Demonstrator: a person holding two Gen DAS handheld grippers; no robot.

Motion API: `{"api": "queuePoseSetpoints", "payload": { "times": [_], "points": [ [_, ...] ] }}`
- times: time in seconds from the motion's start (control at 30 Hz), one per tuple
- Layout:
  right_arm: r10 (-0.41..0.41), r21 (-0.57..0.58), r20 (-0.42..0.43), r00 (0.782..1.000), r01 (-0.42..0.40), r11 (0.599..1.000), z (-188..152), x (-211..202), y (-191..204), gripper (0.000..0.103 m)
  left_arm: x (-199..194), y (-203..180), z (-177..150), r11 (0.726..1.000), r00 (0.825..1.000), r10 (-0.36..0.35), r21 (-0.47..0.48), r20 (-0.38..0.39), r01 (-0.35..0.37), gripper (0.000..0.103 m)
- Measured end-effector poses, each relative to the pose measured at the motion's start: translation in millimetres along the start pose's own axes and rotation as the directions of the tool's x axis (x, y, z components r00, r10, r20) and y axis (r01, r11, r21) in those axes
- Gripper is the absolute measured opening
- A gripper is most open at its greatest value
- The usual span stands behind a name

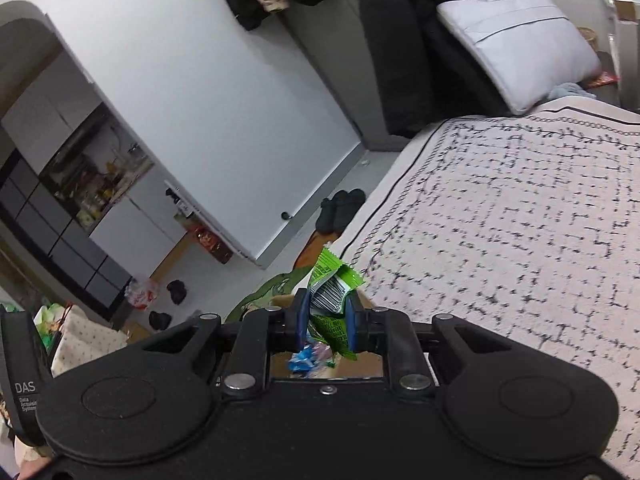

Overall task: Organize snacks
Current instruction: 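Carry the red bar and green candy over the box with both grippers, then open both grippers to drop the candies into the box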

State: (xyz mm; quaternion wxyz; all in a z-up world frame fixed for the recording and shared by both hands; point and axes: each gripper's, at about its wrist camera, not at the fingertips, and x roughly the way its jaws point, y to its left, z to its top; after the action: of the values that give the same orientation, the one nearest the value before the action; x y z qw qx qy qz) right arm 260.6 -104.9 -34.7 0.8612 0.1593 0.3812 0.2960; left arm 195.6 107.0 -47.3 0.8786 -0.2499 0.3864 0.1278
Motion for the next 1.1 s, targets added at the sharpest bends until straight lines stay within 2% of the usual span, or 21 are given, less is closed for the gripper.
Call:
{"api": "queuePoseSetpoints", "payload": {
  "times": [0.23,0.7,1.1],
  "points": [
    [0.023,-0.021,-0.027,0.999,-0.024,0.999,-12,13,24,0.018,-1,24,0,0.999,1.0,0.022,-0.033,-0.018,-0.022,0.02],
    [0.017,-0.069,-0.115,0.993,-0.025,0.997,-35,44,61,0.018,13,70,2,0.995,0.997,0.039,-0.094,-0.062,-0.045,0.02],
    [-0.006,-0.059,-0.17,0.985,-0.004,0.998,-51,67,70,0.018,34,82,-1,0.996,0.992,0.023,-0.088,-0.122,-0.034,0.02]
  ]
}}
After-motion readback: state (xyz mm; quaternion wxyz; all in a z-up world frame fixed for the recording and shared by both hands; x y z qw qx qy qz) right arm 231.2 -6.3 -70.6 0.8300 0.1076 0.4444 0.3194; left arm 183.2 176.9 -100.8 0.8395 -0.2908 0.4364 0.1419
